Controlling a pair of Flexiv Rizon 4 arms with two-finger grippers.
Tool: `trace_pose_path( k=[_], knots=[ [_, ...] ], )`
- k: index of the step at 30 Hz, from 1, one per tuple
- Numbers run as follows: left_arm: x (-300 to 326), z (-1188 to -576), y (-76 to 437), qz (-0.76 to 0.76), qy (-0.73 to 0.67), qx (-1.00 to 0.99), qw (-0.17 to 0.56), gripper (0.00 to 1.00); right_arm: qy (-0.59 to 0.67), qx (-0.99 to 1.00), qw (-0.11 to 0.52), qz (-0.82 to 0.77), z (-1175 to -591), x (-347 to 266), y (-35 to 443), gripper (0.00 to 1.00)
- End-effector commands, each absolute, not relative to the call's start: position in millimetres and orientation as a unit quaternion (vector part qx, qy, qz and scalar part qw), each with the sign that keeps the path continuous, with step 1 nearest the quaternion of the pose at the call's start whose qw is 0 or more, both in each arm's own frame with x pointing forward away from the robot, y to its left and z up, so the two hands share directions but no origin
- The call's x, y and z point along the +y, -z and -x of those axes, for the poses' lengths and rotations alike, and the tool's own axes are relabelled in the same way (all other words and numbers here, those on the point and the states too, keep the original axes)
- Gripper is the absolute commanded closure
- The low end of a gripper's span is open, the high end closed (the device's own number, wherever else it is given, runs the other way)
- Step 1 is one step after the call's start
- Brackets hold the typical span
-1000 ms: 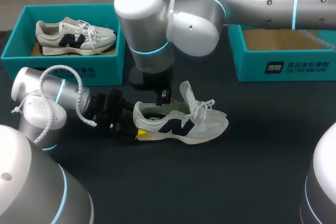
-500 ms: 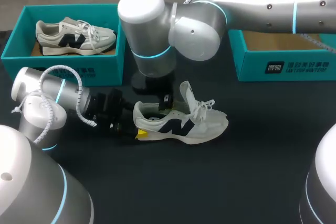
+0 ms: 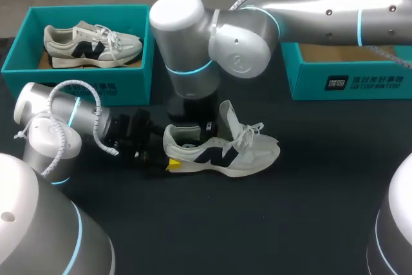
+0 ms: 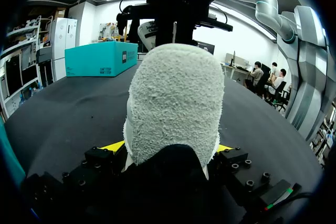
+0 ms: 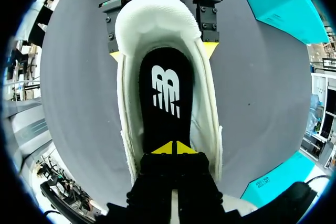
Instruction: Take the shoe out of the shoebox, open the shoe tongue, remove and reinsert the insole, then place the shoe into the shoebox
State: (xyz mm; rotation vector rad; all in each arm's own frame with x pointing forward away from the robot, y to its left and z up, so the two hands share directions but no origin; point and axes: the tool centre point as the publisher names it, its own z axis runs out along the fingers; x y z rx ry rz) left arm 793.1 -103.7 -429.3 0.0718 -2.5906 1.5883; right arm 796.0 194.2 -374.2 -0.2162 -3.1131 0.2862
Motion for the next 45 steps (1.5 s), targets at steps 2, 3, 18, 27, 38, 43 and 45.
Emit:
trace_pose_path(
  k=[2, 3, 18, 27, 38, 43, 45],
  knots=[
    [-104.3, -792.0, 432.3, -0.023, -0.521, -0.852, 0.052, 1.0, -0.091, -0.993, 0.007, 0.068, -784.7, 193.7, 372.4, 1.0],
    [-104.3, -792.0, 432.3, -0.023, -0.521, -0.852, 0.052, 1.0, -0.09, -0.993, 0.008, 0.07, -784.1, 194.0, 373.0, 1.0],
    [-104.3, -792.0, 432.3, -0.023, -0.521, -0.852, 0.052, 1.0, -0.065, -0.991, -0.058, 0.101, -792.5, 204.1, 385.4, 0.93],
    [-104.3, -792.0, 432.3, -0.023, -0.521, -0.852, 0.052, 1.0, -0.062, -0.99, -0.075, 0.101, -798.6, 201.2, 388.7, 0.75],
    [-104.3, -792.0, 432.3, -0.023, -0.521, -0.852, 0.052, 1.0, -0.064, -0.991, -0.077, 0.09, -810.2, 203.7, 399.5, 0.72],
    [-104.3, -792.0, 432.3, -0.023, -0.521, -0.852, 0.052, 1.0, -0.07, -0.992, -0.064, 0.082, -812.3, 203.8, 410.7, 0.71],
    [-104.3, -792.0, 432.3, -0.023, -0.521, -0.852, 0.052, 1.0, -0.07, -0.993, -0.057, 0.079, -811.0, 205.0, 416.5, 0.69]
  ],
)
